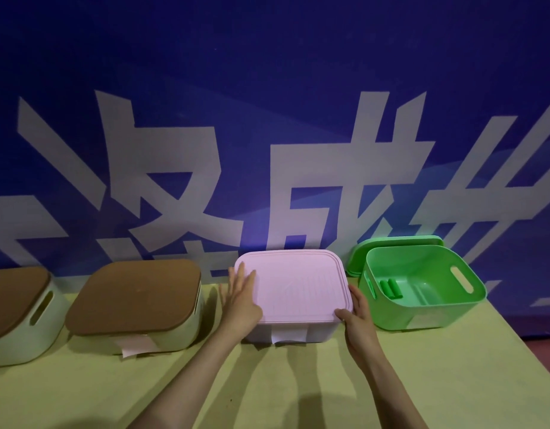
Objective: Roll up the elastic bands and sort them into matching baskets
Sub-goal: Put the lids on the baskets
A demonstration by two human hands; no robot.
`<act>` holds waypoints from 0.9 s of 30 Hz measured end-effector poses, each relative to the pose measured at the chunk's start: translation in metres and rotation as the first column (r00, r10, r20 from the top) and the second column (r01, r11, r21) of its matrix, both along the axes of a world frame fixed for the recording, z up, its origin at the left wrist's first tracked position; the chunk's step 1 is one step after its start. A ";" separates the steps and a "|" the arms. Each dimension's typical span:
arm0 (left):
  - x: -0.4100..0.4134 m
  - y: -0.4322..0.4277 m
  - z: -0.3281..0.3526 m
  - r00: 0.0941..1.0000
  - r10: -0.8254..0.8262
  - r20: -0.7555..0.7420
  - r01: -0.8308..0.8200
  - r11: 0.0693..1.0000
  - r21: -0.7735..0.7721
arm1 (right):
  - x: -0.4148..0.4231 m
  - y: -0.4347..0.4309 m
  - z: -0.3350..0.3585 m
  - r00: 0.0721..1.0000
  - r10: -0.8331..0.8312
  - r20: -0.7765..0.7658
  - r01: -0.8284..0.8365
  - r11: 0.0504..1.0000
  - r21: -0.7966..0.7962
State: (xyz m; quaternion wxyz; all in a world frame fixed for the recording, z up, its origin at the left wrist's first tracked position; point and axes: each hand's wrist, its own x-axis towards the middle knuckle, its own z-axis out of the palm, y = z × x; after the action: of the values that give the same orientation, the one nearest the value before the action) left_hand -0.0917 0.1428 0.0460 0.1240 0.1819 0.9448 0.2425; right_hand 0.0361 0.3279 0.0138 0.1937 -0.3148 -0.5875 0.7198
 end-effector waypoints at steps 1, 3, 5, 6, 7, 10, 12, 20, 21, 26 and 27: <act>-0.001 0.006 0.002 0.997 -0.075 -0.020 0.075 0.997 -0.033 | 0.000 0.000 0.000 1.000 0.000 0.005 0.000 1.000 0.004; -0.003 0.019 0.002 0.983 -0.184 -0.009 0.183 0.980 -0.079 | 0.001 0.000 0.000 1.000 0.001 0.025 -0.002 1.000 0.031; -0.005 0.027 -0.005 0.972 -0.235 -0.027 0.230 0.966 -0.117 | 0.003 0.000 0.002 0.996 0.020 0.083 -0.027 0.995 0.095; -0.005 0.029 -0.010 0.968 -0.247 -0.041 0.239 0.960 -0.144 | 0.003 -0.001 0.003 0.992 0.032 0.122 -0.052 0.985 0.164; -0.004 0.030 -0.017 0.965 -0.256 -0.047 0.244 0.953 -0.176 | 0.002 0.000 0.004 0.984 0.041 0.174 -0.089 0.957 0.275; -0.003 0.032 -0.029 0.962 -0.273 -0.028 0.259 0.936 -0.237 | -0.012 0.004 0.008 0.940 0.056 0.337 -0.277 0.702 0.657; -0.003 0.033 -0.029 0.963 -0.266 -0.041 0.250 0.940 -0.233 | -0.026 0.011 0.012 0.927 0.036 0.373 -0.305 0.650 0.696; -0.005 0.035 -0.023 0.988 -0.102 -0.115 0.095 0.994 -0.062 | -0.047 0.027 0.005 0.872 -0.062 0.485 -0.299 0.717 0.630; -0.007 0.035 -0.020 0.989 -0.055 -0.138 0.051 0.998 -0.036 | -0.048 0.026 0.004 0.873 -0.072 0.482 -0.292 0.715 0.635; -0.025 0.025 -0.006 0.980 0.200 -0.002 -0.198 0.970 0.140 | -0.050 0.032 0.007 0.919 -0.142 0.368 -0.112 0.801 0.588; -0.029 0.023 -0.004 0.971 0.233 0.059 -0.240 0.952 0.188 | -0.050 0.034 0.009 0.919 -0.159 0.361 -0.068 0.838 0.541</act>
State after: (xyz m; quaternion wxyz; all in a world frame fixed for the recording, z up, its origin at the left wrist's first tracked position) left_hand -0.1206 0.1655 0.0422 0.0927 0.0743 0.9293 0.3497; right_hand -0.0143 0.3617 0.0232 0.1710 -0.3984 -0.7860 0.4407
